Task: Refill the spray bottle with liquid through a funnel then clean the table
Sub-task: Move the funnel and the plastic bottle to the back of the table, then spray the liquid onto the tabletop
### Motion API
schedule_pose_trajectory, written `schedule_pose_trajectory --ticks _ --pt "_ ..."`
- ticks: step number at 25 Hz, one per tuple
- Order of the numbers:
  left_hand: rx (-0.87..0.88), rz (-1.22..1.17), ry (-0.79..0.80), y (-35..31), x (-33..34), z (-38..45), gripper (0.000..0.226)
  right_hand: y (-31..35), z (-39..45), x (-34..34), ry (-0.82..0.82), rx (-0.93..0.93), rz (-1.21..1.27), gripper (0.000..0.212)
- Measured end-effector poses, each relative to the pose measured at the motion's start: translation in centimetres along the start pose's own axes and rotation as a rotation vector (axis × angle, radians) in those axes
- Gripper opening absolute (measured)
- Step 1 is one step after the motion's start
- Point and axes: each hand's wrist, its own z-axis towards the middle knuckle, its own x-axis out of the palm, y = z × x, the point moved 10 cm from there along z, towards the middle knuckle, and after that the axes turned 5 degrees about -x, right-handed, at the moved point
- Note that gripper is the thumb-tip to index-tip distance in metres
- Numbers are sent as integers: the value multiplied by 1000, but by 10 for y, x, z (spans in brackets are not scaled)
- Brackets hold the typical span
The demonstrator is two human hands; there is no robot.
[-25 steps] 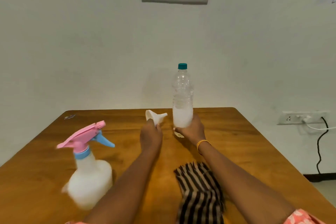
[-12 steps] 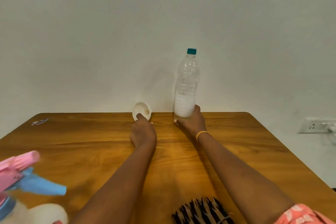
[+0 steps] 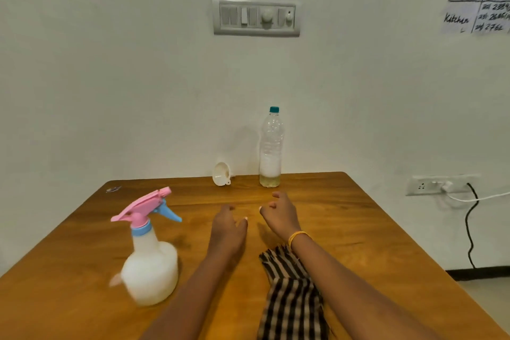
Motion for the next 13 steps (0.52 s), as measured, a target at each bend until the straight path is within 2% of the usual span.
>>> schedule_pose_trajectory --ticks 4,7,10,13 --pt "74 -45 146 9 -38 -70 19 44 -63 9 3 -79 69 47" --pt "81 -58 243 26 -70 -105 15 71 -94 35 73 -114 76 50" --pt "25 -52 304 54 -109 -118 17 100 -119 66 132 -138 122 66" --pt "-105 5 328 99 -148 -116 10 126 -132 108 248 -176 75 91"
